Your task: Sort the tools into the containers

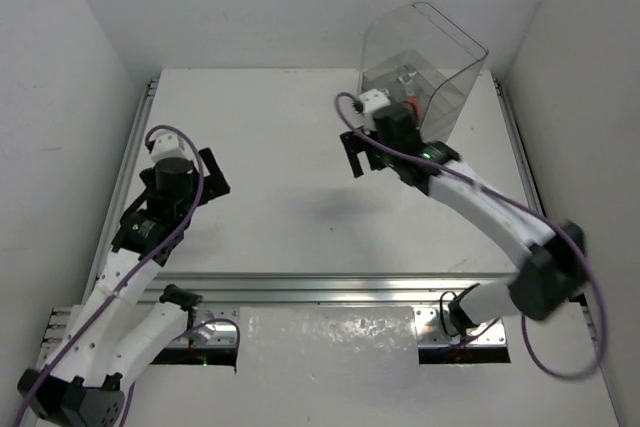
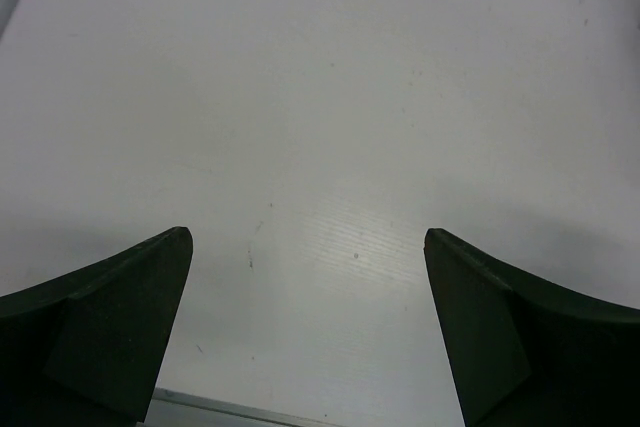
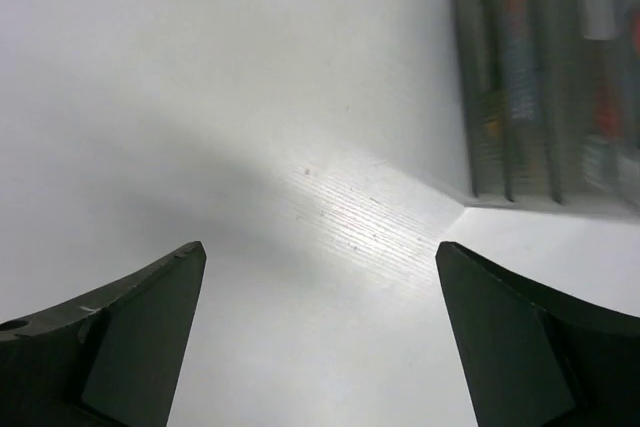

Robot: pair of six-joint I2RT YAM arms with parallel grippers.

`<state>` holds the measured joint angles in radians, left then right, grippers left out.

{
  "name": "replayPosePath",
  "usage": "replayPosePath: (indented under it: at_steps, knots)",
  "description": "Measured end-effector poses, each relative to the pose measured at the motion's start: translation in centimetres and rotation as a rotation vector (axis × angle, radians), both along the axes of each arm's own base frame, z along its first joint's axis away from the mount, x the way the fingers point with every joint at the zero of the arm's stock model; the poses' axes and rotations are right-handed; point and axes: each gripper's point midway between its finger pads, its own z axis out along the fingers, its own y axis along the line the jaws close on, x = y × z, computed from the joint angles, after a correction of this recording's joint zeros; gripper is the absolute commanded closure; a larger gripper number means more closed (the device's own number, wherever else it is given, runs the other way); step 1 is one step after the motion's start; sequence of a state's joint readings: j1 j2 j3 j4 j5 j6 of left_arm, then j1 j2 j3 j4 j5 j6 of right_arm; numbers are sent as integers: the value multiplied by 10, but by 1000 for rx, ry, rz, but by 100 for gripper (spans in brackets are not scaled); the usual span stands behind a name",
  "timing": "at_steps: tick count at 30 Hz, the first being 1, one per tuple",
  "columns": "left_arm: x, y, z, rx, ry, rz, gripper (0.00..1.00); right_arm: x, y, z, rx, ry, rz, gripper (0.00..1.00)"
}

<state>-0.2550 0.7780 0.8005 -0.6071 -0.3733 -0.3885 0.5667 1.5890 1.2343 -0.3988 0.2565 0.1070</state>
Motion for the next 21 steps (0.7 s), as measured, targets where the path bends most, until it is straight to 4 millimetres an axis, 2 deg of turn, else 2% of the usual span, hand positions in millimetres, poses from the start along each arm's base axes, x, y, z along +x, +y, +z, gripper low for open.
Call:
replayPosePath:
  at_steps: [2, 3, 6, 9, 13, 15, 21]
  knots:
    - [-4, 9, 13, -1, -50, 37, 0, -25, -5, 51, 124, -111, 0, 1]
    - [-6, 13, 21, -1, -78, 54, 0, -39, -14, 75, 177, -168, -20, 1]
    - [-13, 24, 38, 3, -149, 101, 0, -79, -56, 117, 260, -288, -124, 1]
    - [-21, 34, 51, 10, -204, 139, 0, -114, -96, 116, 258, -318, -220, 1]
    - [-35, 40, 71, 7, -316, 145, 0, -150, -128, 100, 217, -265, -303, 1]
    - [-43, 42, 72, 7, -359, 136, 0, -163, -141, 96, 197, -252, -329, 1]
    - [-53, 45, 83, -3, -435, 139, 0, -173, -150, 81, 174, -232, -350, 1]
